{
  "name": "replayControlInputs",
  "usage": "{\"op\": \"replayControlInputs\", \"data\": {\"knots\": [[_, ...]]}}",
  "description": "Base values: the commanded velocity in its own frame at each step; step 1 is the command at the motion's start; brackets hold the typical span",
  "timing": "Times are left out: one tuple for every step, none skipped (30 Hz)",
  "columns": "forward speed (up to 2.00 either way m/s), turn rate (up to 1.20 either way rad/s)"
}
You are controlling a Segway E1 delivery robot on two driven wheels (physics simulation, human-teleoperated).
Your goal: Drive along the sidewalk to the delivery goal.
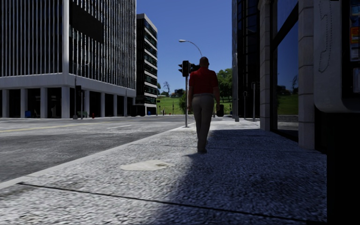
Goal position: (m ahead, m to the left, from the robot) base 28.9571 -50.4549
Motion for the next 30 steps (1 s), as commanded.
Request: {"op": "replayControlInputs", "data": {"knots": [[2.0,0.0],[2.0,0.0],[2.0,0.0],[2.0,0.0],[2.0,0.0],[2.0,0.0],[2.0,0.0],[2.0,0.0],[2.0,0.0],[2.0,0.0],[2.0,0.0],[2.0,0.0],[2.0,0.0],[2.0,0.0],[2.0,0.0],[2.0,0.0],[2.0,0.0],[2.0,0.0],[2.0,0.0],[2.0,0.0],[2.0,-0.39],[2.0,-0.48],[2.0,-0.51],[2.0,-0.51],[2.0,-0.51],[2.0,-0.43],[2.0,-0.25],[2.0,-0.25],[2.0,-0.25],[2.0,-0.25]]}}
